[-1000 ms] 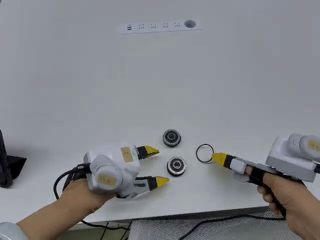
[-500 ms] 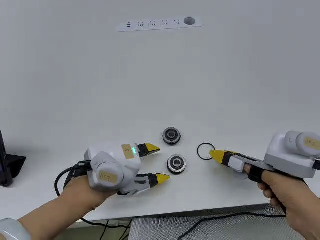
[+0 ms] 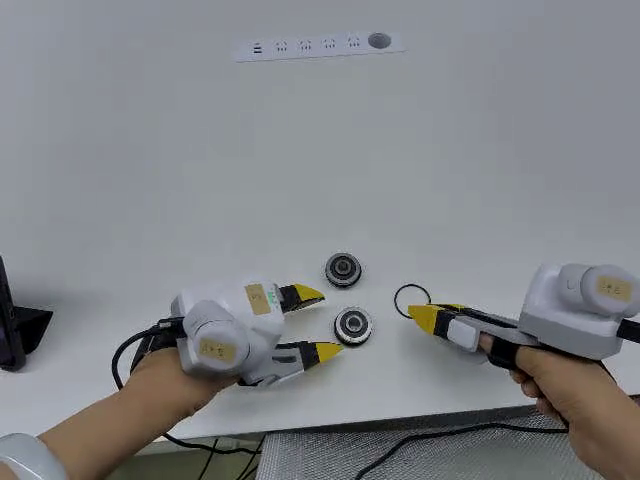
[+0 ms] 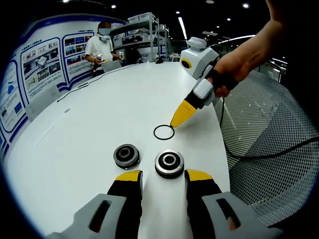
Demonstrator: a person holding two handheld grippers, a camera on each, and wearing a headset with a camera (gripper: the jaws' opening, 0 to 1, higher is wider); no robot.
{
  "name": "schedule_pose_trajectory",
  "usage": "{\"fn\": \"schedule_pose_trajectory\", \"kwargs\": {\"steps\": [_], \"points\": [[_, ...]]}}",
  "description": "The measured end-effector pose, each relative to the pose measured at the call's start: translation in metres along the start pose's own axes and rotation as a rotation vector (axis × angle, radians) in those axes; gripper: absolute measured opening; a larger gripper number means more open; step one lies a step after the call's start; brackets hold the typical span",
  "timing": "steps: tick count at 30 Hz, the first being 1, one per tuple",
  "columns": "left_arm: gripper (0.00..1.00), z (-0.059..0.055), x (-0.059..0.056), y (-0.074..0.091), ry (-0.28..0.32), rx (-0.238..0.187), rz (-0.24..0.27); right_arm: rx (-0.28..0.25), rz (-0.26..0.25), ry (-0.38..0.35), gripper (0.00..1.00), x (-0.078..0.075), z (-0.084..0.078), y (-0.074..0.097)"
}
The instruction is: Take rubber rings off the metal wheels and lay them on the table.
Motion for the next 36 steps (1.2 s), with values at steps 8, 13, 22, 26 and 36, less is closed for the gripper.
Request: {"fn": "schedule_pose_trajectory", "kwargs": {"steps": [8, 13, 22, 26, 36], "points": [[0.29, 0.002, -0.003, -0.002, 0.003, -0.005, -0.010, 0.016, 0.025, -0.012, 0.18, 0.005, -0.006, -0.004], [0.27, 0.006, -0.006, -0.005, 0.000, -0.011, -0.017, 0.019, 0.041, -0.026, 0.18, 0.009, -0.009, -0.007], [0.21, 0.014, -0.008, -0.013, -0.005, -0.019, -0.031, 0.032, 0.065, -0.039, 0.18, 0.015, -0.014, -0.015], [0.18, 0.015, -0.010, -0.014, -0.012, -0.017, -0.040, 0.025, 0.083, -0.057, 0.18, 0.019, -0.014, -0.018], [0.16, 0.011, -0.012, -0.019, -0.027, 0.008, -0.054, 0.024, 0.140, -0.091, 0.28, 0.029, -0.016, -0.024]]}}
Point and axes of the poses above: the centre of the closed fingertips' face, and the gripper's own axes: y roughly backward along the fingers, x roughly to its left, z roughly out of its top, the point moved 3 cm from there along y, roughly backward along the fingers, and after that the axes turned 12 degrees about z, right-handed, at the moved point
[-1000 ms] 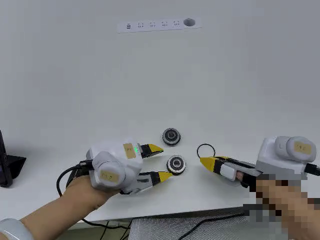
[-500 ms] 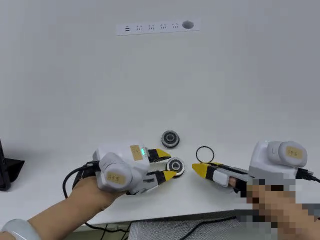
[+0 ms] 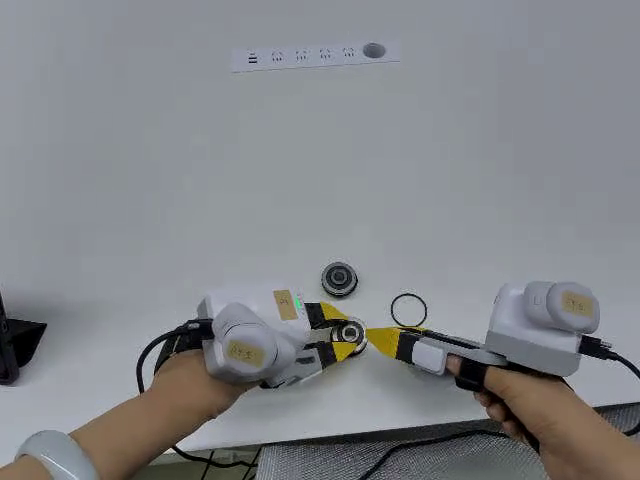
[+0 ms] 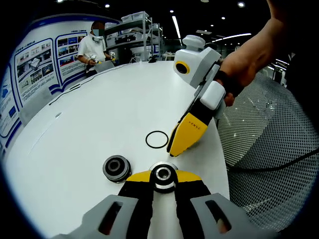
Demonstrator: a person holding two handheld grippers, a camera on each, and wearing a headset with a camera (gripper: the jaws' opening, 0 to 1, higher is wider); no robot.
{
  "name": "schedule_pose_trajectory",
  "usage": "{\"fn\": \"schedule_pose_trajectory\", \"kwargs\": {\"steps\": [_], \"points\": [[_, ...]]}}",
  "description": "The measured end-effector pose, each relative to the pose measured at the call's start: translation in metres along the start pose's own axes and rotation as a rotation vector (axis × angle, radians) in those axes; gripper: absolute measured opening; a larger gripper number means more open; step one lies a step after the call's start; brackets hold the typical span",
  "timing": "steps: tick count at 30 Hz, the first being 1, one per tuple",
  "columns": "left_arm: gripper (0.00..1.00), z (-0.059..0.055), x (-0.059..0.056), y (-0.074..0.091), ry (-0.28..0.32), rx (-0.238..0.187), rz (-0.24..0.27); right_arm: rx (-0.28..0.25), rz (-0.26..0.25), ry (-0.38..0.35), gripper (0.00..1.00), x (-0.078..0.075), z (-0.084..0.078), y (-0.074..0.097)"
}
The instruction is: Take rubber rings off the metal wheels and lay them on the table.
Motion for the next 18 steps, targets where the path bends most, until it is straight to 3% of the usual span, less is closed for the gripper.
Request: {"fn": "schedule_pose_trajectory", "kwargs": {"steps": [3, 18], "points": [[0.15, -0.0007, -0.0001, -0.0008, -0.002, 0.006, -0.003, 0.012, 0.006, -0.007, 0.32, 0.0007, -0.0026, -0.0014], [0.13, -0.0018, 0.0004, -0.0036, -0.001, 0.011, -0.011, 0.019, 0.010, -0.027, 0.30, -0.0008, -0.0082, -0.0056]]}}
Point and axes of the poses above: the centre of the closed fingertips' face, and the gripper's own axes: y roughly backward along the fingers, x roughly to its left, z roughly out of its top, the point moved 3 cm from there along y, roughly backward along the fingers, and after that the axes turned 12 degrees about z, right-handed, at the moved point
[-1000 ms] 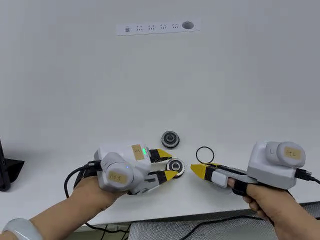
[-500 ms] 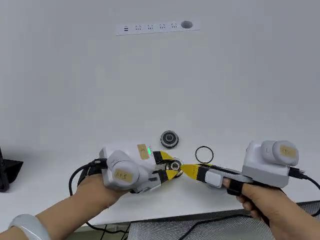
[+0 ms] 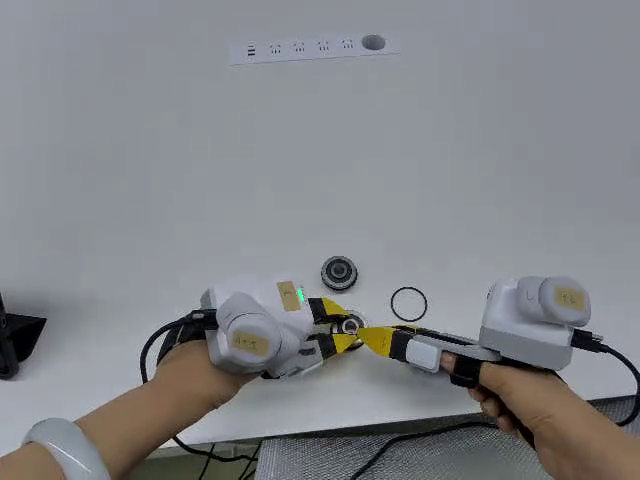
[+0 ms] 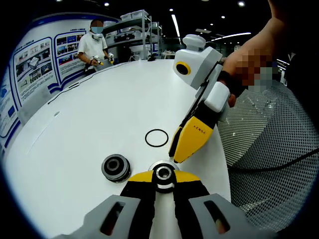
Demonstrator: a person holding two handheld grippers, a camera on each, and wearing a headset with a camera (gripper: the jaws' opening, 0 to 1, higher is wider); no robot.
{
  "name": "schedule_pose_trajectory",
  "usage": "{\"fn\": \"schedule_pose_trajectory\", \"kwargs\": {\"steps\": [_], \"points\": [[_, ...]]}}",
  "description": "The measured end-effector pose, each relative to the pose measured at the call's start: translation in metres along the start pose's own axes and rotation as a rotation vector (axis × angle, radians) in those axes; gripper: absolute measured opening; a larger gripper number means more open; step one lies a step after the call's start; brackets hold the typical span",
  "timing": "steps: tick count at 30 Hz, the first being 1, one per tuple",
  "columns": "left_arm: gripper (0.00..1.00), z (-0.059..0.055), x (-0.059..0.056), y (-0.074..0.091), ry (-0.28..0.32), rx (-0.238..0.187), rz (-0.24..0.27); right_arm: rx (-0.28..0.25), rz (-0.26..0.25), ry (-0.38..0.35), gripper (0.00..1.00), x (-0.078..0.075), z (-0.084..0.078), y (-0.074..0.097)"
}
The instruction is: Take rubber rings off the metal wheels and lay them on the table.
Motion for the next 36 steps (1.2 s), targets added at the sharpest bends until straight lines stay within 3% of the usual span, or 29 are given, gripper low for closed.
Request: {"fn": "schedule_pose_trajectory", "kwargs": {"steps": [19, 36], "points": [[0.13, 0.000, 0.000, 0.001, -0.001, -0.003, 0.000, -0.015, 0.034, -0.069, 0.29, -0.002, 0.000, -0.011], [0.12, 0.000, 0.000, 0.001, 0.000, -0.003, 0.002, -0.023, 0.069, -0.085, 0.29, 0.003, 0.001, -0.010]]}}
Point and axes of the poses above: the centre of the closed fingertips' face, and the gripper's own axes: y roughly backward along the fingers, x roughly to its left, z roughly out of its top, the point moved 3 cm from there along y, roughly backward along the fingers, and after that the axes turned 12 degrees about z, right-handed, at the moved point
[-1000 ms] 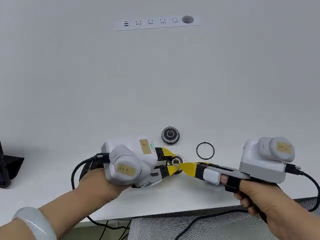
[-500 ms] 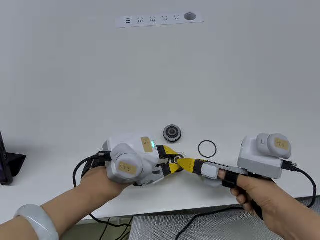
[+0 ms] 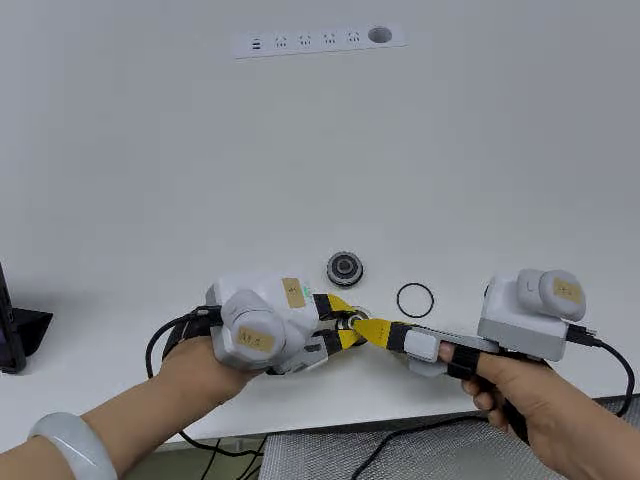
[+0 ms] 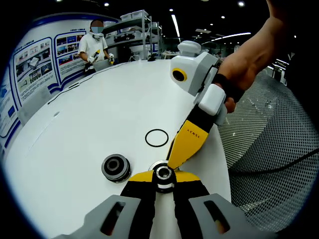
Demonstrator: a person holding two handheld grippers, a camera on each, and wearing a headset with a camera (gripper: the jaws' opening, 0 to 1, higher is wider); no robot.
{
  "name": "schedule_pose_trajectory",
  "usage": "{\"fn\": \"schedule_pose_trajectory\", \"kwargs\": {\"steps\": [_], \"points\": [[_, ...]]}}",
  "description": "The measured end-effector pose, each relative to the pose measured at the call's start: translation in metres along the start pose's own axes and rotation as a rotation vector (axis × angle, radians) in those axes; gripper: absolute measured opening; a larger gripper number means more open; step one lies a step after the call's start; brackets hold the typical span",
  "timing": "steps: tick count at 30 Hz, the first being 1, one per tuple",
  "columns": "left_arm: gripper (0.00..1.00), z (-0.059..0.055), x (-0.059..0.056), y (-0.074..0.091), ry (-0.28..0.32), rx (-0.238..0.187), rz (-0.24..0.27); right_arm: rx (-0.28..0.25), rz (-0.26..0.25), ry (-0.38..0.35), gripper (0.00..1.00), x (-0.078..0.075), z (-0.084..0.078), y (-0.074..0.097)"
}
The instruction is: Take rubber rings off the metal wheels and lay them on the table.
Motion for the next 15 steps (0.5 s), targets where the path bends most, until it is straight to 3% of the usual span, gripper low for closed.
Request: {"fn": "schedule_pose_trajectory", "kwargs": {"steps": [15], "points": [[0.12, 0.0000, -0.0001, -0.0001, -0.001, 0.000, 0.000, -0.010, -0.006, 0.011, 0.21, -0.0005, 0.0015, 0.0060]]}}
Point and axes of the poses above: the centre of the closed fingertips' face, and the gripper's own axes: y roughly backward along the fingers, x roughly to its left, z roughly out of its top, the point moved 3 cm from there along y, roughly backward along the fingers, and after that the axes turned 12 degrees about z, right-handed, at the moved point
